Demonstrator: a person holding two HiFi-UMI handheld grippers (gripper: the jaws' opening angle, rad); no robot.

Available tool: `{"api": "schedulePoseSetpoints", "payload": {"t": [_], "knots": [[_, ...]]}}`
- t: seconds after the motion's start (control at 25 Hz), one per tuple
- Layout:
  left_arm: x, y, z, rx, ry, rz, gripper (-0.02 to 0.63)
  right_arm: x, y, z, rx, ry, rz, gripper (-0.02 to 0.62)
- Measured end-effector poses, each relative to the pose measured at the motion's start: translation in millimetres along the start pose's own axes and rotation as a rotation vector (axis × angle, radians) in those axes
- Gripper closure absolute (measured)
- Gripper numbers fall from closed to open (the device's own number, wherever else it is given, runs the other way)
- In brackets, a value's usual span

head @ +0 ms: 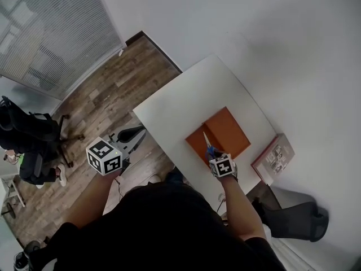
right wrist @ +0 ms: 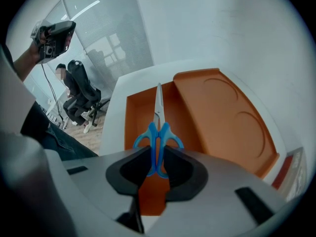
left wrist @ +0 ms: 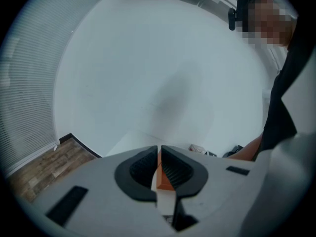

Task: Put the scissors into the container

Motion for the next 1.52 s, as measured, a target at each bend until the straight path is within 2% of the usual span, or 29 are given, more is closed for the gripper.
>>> {"api": "schedulePoseSetpoints", "payload": {"t": [0.56, 1.52], "knots": [[-24, 7, 2, -0.014, -0.053, 0.002, 0.575, 21, 8, -4, -0.132, -0.006, 0.155, 0.514], [-41, 16, 1, -0.053, -0.074, -0.012, 0.575, 34, 20, -11, -0.17, 0.039, 0.222, 0.511]]}}
Point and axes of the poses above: the fingertips, and each gripper's own axes: x forward along the fingers, z to its left, y out of its underside, the point moved 1 cm from there along -x, backward along the fingers, and after that the axes turned 12 degrees about -z, right-handed, at the moved point
